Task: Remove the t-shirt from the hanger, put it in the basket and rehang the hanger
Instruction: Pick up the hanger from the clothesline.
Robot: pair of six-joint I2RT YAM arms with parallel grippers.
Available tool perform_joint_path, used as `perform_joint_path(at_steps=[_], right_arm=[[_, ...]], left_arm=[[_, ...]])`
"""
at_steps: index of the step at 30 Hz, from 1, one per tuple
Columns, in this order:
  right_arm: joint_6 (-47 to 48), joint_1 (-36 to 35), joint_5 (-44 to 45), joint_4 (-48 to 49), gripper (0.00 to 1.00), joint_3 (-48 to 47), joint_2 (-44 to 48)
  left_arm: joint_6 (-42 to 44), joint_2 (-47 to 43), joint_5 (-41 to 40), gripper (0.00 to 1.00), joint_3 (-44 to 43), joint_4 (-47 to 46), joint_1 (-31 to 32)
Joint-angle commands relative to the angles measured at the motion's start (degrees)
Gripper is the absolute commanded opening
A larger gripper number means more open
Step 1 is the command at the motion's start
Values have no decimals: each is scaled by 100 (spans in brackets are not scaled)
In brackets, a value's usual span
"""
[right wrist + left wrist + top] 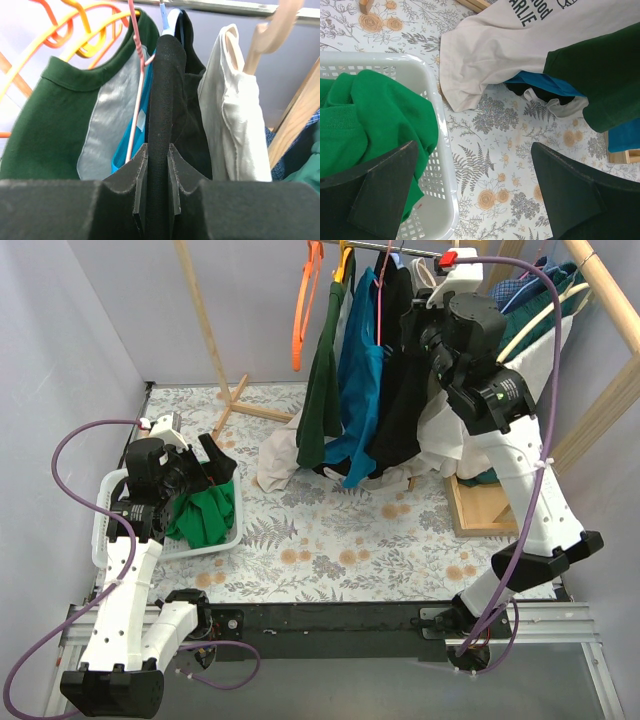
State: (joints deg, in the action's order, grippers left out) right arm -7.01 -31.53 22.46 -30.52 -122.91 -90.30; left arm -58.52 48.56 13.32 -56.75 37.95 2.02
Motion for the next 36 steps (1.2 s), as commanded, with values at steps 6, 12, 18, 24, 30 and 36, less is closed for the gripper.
perform_joint_path(at_steps=[6, 12, 18, 24, 30, 36], right_arm=[[270, 6, 66, 1629, 1, -348, 742], [217, -2, -198, 1242, 1, 380, 1286], [261, -2, -216, 1172, 1, 1287, 2095], [121, 6, -540, 662, 1, 1725, 2463], [85, 6, -1418, -101, 1, 2081, 3044], [181, -2, -2166, -1157, 1, 2163, 3403]], left_arm=[[-10, -22, 144, 97, -214, -60, -18], [42, -4, 171, 97, -257, -51, -18], [122, 119, 188, 97, -345, -95, -18], [104, 137, 258, 97, -442, -157, -18], [262, 154, 566, 98, -565, -183, -18], [411, 286, 1075, 98, -706, -192, -18]])
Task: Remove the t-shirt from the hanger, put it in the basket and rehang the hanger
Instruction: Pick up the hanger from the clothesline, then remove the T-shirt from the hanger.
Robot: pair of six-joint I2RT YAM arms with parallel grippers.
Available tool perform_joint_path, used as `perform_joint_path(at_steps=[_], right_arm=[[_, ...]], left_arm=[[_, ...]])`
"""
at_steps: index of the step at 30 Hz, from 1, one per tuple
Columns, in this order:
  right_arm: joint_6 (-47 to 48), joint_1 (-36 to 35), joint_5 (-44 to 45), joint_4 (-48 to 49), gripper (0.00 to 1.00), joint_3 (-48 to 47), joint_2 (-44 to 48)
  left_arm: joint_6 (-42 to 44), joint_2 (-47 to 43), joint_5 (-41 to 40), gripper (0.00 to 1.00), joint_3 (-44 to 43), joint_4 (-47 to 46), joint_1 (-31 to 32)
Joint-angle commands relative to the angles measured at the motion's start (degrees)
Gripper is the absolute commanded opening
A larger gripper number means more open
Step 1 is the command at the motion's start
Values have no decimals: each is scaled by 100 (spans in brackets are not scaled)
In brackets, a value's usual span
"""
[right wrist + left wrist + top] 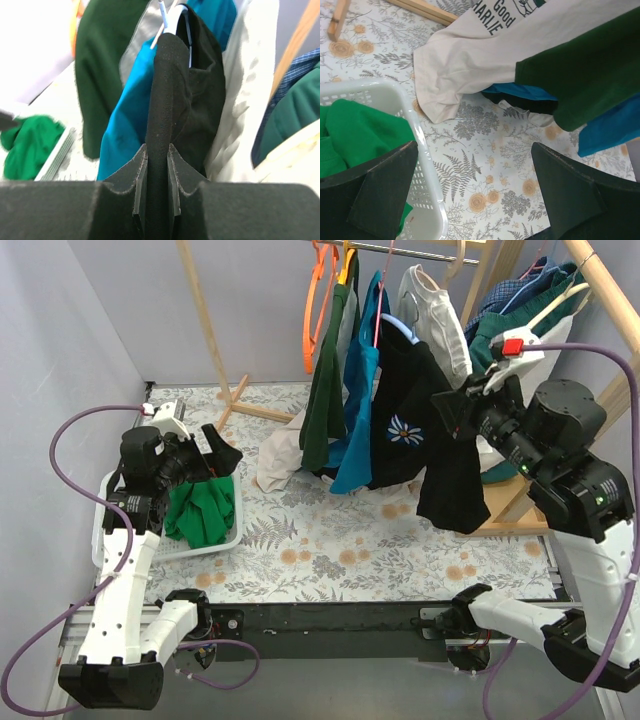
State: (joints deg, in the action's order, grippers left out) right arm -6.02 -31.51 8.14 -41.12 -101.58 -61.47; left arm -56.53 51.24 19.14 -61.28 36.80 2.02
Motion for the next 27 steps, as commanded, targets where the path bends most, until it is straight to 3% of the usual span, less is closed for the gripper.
perform_joint_path(at_steps=[1, 7, 15, 27], right_arm=[[136, -5, -779, -124, 1, 233, 644], [802, -5, -1086, -563, 1, 1367, 1488], [1419, -5, -1762, -1538, 1, 1562, 1963], [1946, -5, -4390, -2022, 1, 1536, 1902]], left_arm=[[256, 17, 590, 97, -279, -128, -18], [424, -88, 1293, 98, -385, -313, -9], [424, -44, 2146, 98, -429, -577, 70], [1030, -114, 3333, 98, -649, -516, 983]])
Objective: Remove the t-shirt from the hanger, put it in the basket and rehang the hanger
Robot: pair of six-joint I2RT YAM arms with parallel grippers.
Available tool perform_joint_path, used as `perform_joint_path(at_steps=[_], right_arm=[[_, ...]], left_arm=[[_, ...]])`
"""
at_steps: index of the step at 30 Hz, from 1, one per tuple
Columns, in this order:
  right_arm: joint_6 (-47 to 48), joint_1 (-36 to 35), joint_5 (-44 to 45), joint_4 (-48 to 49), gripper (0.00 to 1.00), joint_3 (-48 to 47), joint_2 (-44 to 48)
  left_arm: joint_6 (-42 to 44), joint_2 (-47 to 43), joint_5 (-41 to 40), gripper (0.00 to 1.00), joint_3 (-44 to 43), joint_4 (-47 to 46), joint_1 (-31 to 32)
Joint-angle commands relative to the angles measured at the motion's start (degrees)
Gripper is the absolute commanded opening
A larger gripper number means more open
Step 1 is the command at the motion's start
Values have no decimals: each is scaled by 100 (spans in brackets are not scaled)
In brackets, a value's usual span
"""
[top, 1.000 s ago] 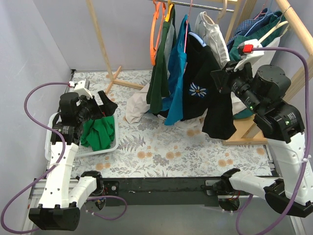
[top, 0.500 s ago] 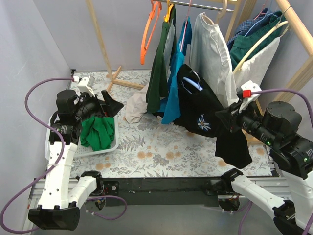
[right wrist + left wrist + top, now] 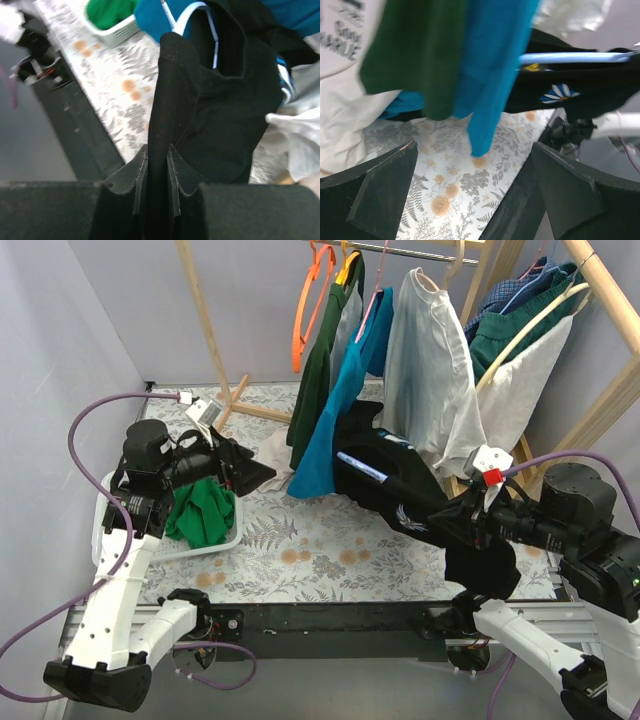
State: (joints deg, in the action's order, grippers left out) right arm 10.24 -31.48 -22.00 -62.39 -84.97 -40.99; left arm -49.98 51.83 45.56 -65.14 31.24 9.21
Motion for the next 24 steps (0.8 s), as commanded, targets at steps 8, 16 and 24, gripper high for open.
perform_joint_path(at_steps=[8, 16, 24], right_arm=[[409, -7, -2396, 227, 1, -537, -295], [-354, -7, -3864, 1815, 1, 67, -383], [-1620, -16, -4058, 3916, 1, 868, -365]], left_arm=[[962, -657, 1833, 98, -358, 207, 432], [1051, -666, 2106, 98, -929, 224, 537], [929, -341, 2510, 96, -948, 49, 924]])
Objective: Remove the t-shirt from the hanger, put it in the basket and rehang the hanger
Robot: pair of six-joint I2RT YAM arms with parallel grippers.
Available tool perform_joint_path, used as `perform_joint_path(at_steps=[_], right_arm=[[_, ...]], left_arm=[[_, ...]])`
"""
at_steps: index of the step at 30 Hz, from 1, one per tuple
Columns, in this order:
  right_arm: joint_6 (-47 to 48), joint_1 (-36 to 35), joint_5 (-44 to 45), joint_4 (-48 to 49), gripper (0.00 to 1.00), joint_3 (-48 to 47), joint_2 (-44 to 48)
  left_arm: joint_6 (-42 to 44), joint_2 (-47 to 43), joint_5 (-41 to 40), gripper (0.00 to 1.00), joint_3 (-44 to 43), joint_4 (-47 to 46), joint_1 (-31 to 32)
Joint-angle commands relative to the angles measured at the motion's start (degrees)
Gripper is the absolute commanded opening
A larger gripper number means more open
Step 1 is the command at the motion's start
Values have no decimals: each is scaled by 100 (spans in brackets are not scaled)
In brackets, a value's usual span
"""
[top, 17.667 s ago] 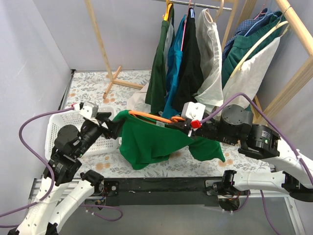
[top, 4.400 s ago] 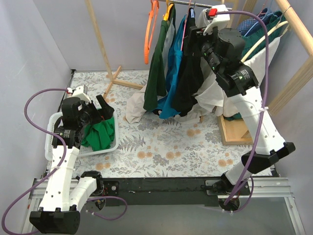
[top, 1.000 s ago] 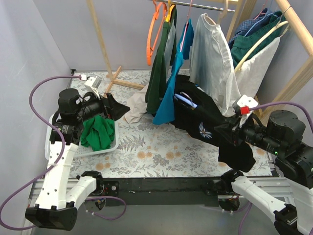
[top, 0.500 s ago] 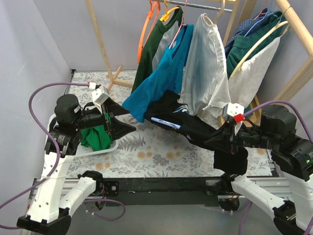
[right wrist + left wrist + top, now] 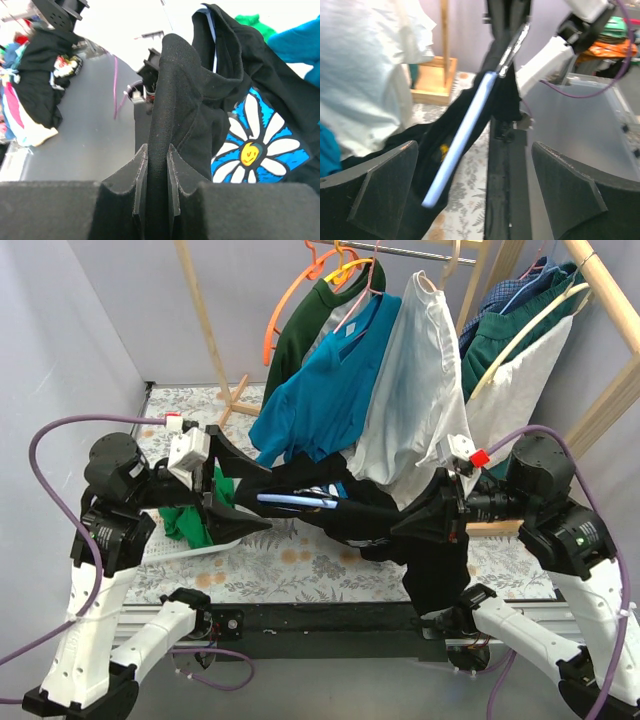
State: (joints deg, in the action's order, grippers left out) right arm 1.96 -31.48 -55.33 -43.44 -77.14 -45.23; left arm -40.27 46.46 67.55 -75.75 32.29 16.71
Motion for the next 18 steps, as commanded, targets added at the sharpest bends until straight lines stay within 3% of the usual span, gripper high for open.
perform_joint_path(at_steps=[1, 10, 18], right_arm=[[-889, -16, -707, 2172, 1, 190, 32], [-1461, -16, -856, 3113, 1, 569, -231], [-1742, -24, -865, 3535, 1, 973, -232]], left_arm=[[-94, 206, 372, 95, 165, -91, 218], [-323, 390, 224, 91, 394, -469, 421], [-666, 592, 39, 70, 569, -988, 447]])
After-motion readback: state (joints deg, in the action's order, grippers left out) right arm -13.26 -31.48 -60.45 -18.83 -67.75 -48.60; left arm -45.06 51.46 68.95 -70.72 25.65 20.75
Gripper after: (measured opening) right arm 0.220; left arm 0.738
